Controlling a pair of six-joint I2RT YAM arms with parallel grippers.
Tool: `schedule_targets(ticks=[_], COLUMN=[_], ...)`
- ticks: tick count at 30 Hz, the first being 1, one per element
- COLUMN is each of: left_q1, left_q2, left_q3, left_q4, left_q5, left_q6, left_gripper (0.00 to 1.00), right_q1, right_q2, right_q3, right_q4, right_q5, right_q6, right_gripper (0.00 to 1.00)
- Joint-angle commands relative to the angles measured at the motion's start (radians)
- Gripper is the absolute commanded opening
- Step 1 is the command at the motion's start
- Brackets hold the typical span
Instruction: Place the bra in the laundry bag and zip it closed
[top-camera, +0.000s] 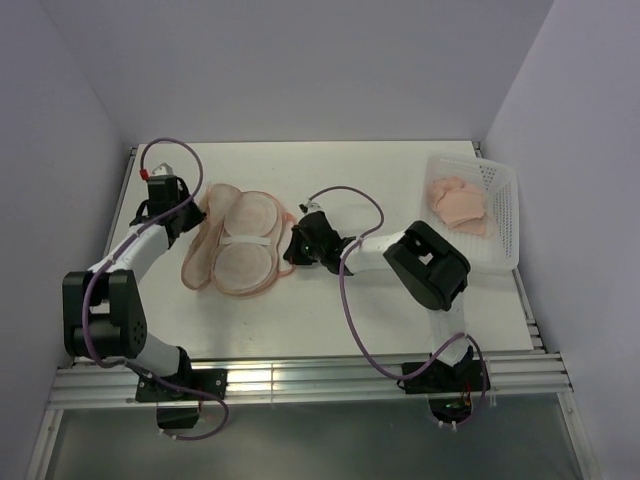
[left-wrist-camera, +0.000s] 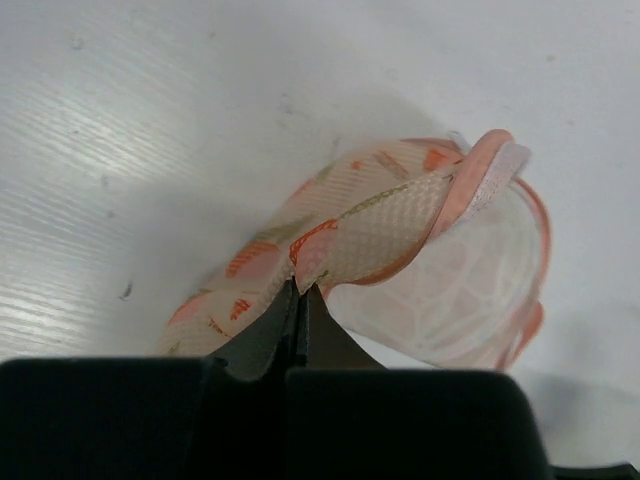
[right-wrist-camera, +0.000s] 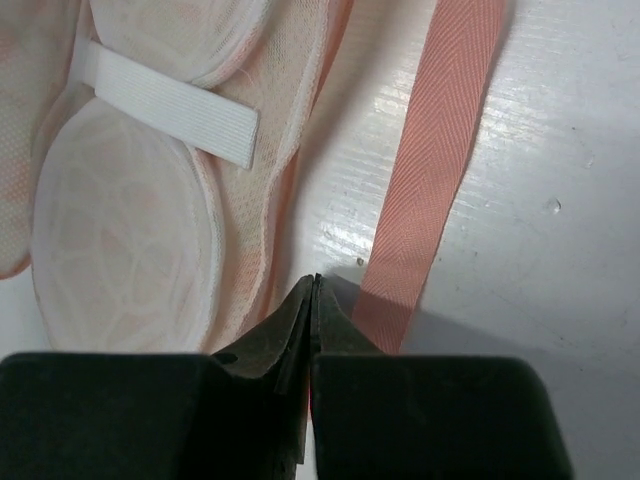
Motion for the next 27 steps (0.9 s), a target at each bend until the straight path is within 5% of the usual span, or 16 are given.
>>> schedule_targets(ticks=[1, 2, 3, 5, 7, 18, 22, 23, 24, 27], left_q1=[0.044, 0.052, 0.055, 0.058, 0.058, 0.066, 0.073, 0.076, 0.08, 0.096], left_q2=[0.075, 0.082, 0.087, 0.089, 0.087, 0.082, 0.101, 0.11, 0.131, 0.186], left_q3=[0.043, 0.039, 0.037, 0.031, 0.034, 0.068, 0.103, 0.109, 0.119, 0.155], left_q4=[-0.015, -0.009, 0.004, 0.018, 0.02, 0.006, -0.02, -0.026, -0.047, -0.081], left_q5=[-0.019, 0.01, 0.017, 0.034, 0.042, 0.077, 0.036, 0.004, -0.004, -0.132], left_q6=[0.009, 0.01, 0.007, 0.0, 0.001, 0.01, 0.049, 0.056, 0.063, 0.093], left_gripper=[0.0, 0.0, 0.0, 0.0, 0.0, 0.0, 0.0, 0.0, 0.0, 0.0], right_q1=[-0.003, -0.003, 0.006, 0.01, 0.009, -0.025, -0.026, -0.029, -0.034, -0.043], right_q2=[-0.063, -0.07, -0.092, -0.104, -0.084, 0.147, 0.186, 0.19, 0.187, 0.154], right_q3=[0.011, 0.018, 0.025, 0.034, 0.074, 0.319, 0.354, 0.357, 0.341, 0.274], right_q4=[-0.034, -0.042, -0.047, -0.048, -0.062, -0.153, -0.148, -0.148, -0.139, -0.099], right_q5=[-0.013, -0.044, -0.043, -0.03, -0.02, 0.016, 0.019, 0.02, 0.022, 0.014], right_q6=[-0.037, -0.04, -0.043, -0.036, -0.03, 0.006, 0.03, 0.033, 0.038, 0.038], right_gripper=[0.03, 0.38, 0.57, 0.78, 0.78, 0.67, 0.36, 0.08, 0.01, 0.0])
